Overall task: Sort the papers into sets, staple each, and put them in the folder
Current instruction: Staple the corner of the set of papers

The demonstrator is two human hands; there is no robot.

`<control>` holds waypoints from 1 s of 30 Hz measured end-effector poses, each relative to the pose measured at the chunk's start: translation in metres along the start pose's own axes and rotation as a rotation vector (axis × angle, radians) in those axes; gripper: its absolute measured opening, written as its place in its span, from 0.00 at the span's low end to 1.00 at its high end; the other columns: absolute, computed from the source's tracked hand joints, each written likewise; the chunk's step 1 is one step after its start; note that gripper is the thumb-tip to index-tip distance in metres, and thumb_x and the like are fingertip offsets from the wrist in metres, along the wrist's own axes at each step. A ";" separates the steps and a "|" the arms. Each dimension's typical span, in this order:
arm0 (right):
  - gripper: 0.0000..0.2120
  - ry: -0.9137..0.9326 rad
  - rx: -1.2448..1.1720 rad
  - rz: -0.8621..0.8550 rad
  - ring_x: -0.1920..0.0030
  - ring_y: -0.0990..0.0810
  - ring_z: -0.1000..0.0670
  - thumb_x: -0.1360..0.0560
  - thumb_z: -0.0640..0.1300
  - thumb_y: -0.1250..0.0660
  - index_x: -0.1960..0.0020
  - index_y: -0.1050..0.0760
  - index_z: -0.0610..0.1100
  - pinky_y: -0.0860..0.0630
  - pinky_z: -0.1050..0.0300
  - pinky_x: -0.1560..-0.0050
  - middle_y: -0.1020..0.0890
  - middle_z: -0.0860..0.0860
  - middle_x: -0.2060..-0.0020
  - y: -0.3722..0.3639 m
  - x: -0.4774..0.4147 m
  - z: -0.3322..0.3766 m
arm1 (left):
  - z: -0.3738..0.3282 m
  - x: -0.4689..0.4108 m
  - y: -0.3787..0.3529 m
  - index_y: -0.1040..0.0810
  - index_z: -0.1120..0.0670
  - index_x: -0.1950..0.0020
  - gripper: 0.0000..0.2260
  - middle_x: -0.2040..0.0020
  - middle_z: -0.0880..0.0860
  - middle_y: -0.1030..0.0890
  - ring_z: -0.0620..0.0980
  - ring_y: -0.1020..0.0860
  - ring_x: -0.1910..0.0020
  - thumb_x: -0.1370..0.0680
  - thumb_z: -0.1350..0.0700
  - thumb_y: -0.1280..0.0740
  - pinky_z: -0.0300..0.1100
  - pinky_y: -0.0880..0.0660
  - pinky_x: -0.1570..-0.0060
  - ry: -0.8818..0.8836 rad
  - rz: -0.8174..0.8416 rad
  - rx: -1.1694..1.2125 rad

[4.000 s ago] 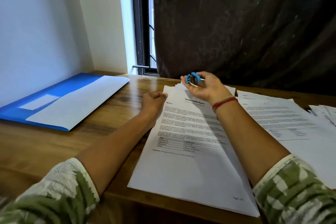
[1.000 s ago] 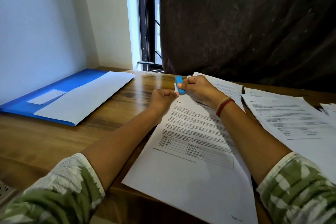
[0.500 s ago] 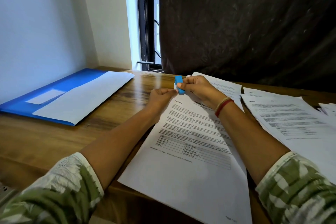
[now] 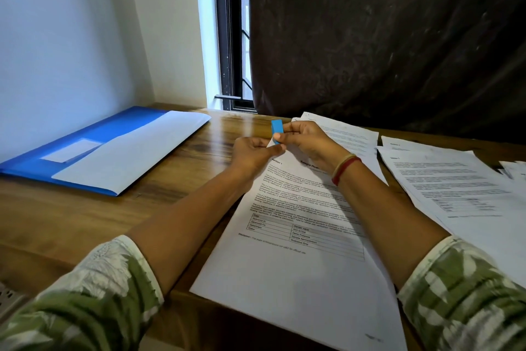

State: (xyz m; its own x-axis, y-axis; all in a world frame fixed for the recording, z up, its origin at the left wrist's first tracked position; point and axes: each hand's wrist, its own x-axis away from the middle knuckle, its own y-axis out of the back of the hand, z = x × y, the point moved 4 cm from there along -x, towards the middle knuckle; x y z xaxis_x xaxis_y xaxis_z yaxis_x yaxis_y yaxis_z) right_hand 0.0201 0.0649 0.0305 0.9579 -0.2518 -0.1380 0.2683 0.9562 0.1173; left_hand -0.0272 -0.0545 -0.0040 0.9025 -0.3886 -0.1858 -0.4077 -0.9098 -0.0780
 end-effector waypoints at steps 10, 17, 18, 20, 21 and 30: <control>0.16 -0.145 -0.395 -0.262 0.52 0.16 0.48 0.24 0.46 0.31 0.39 0.24 0.40 0.22 0.59 0.57 0.17 0.45 0.49 0.015 -0.006 -0.011 | 0.001 0.001 0.002 0.21 0.68 0.44 0.14 0.52 0.59 0.17 0.49 0.17 0.64 0.28 0.66 0.27 0.37 0.20 0.63 0.139 0.110 -0.014; 0.18 -0.148 -0.541 -0.302 0.53 0.16 0.50 0.24 0.48 0.31 0.37 0.25 0.41 0.28 0.51 0.38 0.16 0.47 0.52 0.024 -0.008 -0.003 | -0.001 0.004 0.004 0.20 0.63 0.47 0.08 0.52 0.59 0.17 0.50 0.18 0.65 0.20 0.59 0.35 0.38 0.21 0.70 0.249 0.128 -0.050; 0.19 -0.150 -0.565 -0.309 0.53 0.16 0.50 0.24 0.48 0.31 0.37 0.25 0.41 0.28 0.51 0.38 0.16 0.47 0.51 0.027 -0.008 -0.004 | -0.002 0.003 0.005 0.20 0.60 0.50 0.08 0.53 0.59 0.17 0.50 0.18 0.65 0.20 0.58 0.36 0.38 0.22 0.70 0.266 0.134 -0.060; 0.19 -0.154 -0.605 -0.327 0.52 0.17 0.49 0.24 0.48 0.31 0.37 0.25 0.40 0.28 0.50 0.38 0.16 0.46 0.50 0.032 -0.008 -0.004 | -0.001 0.002 0.007 0.21 0.57 0.55 0.09 0.57 0.57 0.17 0.52 0.19 0.63 0.19 0.56 0.38 0.41 0.21 0.64 0.302 0.141 -0.051; 0.19 -0.155 -0.616 -0.335 0.52 0.17 0.49 0.24 0.48 0.31 0.37 0.25 0.40 0.28 0.50 0.37 0.17 0.46 0.49 0.034 -0.008 -0.005 | -0.001 0.001 0.007 0.22 0.58 0.56 0.10 0.59 0.57 0.17 0.53 0.19 0.62 0.18 0.56 0.39 0.43 0.22 0.61 0.318 0.137 -0.040; 0.17 -0.137 -0.603 -0.280 0.52 0.17 0.49 0.23 0.47 0.32 0.38 0.26 0.39 0.28 0.51 0.38 0.17 0.45 0.51 0.032 -0.006 -0.001 | -0.004 0.004 0.006 0.22 0.56 0.54 0.11 0.58 0.56 0.16 0.54 0.18 0.59 0.18 0.54 0.40 0.48 0.21 0.53 0.341 0.156 -0.080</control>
State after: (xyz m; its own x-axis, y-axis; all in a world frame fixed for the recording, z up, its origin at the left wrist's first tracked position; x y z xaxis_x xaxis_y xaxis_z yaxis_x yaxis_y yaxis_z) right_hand 0.0230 0.0967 0.0341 0.8754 -0.4811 0.0476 0.4426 0.7581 -0.4789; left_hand -0.0256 -0.0624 -0.0016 0.8303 -0.5373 0.1482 -0.5439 -0.8391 0.0050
